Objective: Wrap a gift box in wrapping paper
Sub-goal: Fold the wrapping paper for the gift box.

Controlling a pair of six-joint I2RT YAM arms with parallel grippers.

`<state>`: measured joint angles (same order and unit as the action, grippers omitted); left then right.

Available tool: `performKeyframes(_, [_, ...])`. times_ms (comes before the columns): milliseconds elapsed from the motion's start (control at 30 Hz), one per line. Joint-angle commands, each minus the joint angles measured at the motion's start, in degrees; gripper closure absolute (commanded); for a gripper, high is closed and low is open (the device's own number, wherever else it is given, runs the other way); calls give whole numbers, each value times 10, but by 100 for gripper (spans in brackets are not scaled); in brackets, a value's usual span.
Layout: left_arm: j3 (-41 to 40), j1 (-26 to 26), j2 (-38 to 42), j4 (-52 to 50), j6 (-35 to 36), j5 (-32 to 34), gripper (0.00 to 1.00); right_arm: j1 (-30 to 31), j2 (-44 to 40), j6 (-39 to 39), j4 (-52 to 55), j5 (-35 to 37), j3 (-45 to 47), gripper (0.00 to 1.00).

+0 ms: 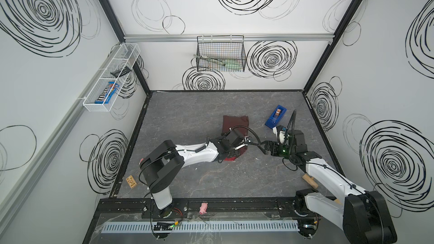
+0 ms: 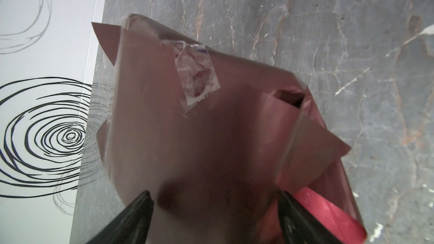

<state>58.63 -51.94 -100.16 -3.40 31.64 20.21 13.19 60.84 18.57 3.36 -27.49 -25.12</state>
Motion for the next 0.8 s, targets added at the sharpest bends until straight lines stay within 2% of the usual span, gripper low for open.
performKeyframes(0, [-4, -8, -7, 45, -15, 25, 14, 27, 0, -18, -23, 0, 9, 3])
performKeyframes(100, [-15, -15, -12, 65, -22, 49, 14, 61, 17, -3, -38, 36, 15, 3])
performKeyframes(167, [-18, -17, -13, 70, -28, 48, 14, 75, 28, 7, -56, 35, 20, 2])
performKeyframes(200, [-21, -19, -13, 73, -31, 46, 14, 84, 34, 13, -65, 39, 22, 6])
performKeyframes(300, [-25, -20, -13, 73, -39, 41, 14, 106, 55, 26, -103, 27, 33, 33])
performKeyframes(433, [-30, -21, -14, 75, -45, 38, 14, 112, 99, 54, -161, -21, 43, 61])
performKeyframes(600, [-32, -20, -14, 81, -48, 36, 14, 134, 165, 85, -237, -63, 31, 82])
performKeyframes(767, [-33, -21, -14, 82, -52, 31, 14, 163, 221, 133, -324, -67, 27, 89])
